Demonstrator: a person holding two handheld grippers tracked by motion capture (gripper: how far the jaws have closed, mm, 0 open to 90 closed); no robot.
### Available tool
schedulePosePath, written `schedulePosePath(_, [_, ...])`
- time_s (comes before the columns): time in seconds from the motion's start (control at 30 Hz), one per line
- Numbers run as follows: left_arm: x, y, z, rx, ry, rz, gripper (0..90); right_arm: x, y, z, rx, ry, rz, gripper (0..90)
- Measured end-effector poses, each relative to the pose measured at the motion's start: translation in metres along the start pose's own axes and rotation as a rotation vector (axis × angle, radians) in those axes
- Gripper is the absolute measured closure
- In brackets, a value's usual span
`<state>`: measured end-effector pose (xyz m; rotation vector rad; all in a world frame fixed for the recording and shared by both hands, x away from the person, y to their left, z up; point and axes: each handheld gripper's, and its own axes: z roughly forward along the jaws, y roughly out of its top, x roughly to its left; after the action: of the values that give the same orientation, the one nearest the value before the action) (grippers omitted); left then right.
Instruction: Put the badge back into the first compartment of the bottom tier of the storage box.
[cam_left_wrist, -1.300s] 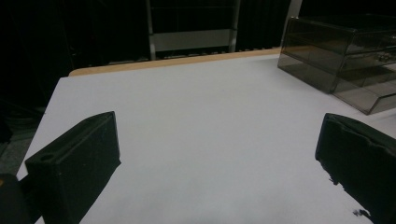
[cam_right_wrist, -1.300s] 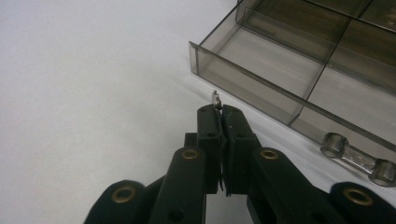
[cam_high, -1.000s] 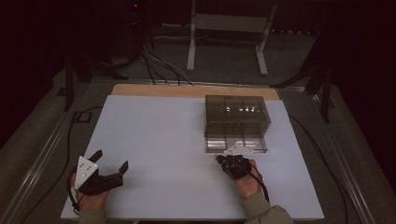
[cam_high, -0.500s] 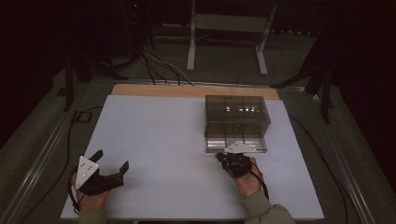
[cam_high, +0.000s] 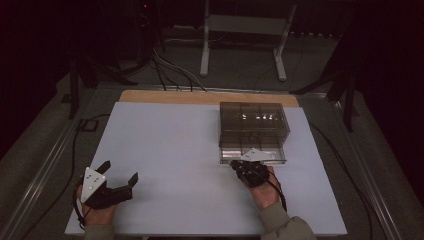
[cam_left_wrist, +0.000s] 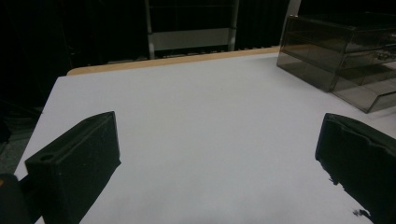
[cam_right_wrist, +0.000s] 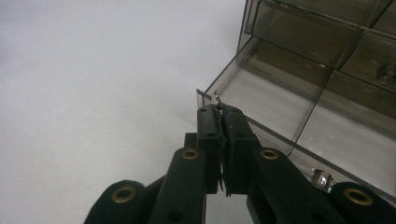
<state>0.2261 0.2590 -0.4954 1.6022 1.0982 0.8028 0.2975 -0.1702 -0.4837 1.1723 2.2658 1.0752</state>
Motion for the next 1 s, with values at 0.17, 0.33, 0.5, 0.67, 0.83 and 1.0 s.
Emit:
schedulePosePath(0.17, [-0.001,0.0,0.0,0.0,0.001,0.003,0.7,0.001,0.003,0.0,-0.004,0.002,-0.004,87.9])
schedulePosePath(0.33, [-0.001,0.0,0.001,0.003,-0.001,0.002,0.7,0.002,0.007,-0.001,-0.011,0.002,-0.005,87.9])
schedulePosePath(0.5, [-0.001,0.0,0.001,0.003,-0.002,0.003,0.7,0.001,0.01,-0.002,-0.015,0.005,-0.006,87.9])
schedulePosePath(0.67, [-0.001,0.0,0.001,0.002,-0.001,0.0,0.7,0.0,0.014,-0.002,-0.022,0.003,-0.005,87.8])
schedulePosePath(0.83, [-0.001,0.0,0.002,0.004,-0.001,0.0,0.7,-0.002,0.018,0.0,-0.034,-0.001,-0.001,87.9])
schedulePosePath(1.0, [-0.001,0.0,0.002,0.003,-0.001,-0.002,0.7,-0.005,0.022,0.002,-0.047,-0.014,0.001,87.9])
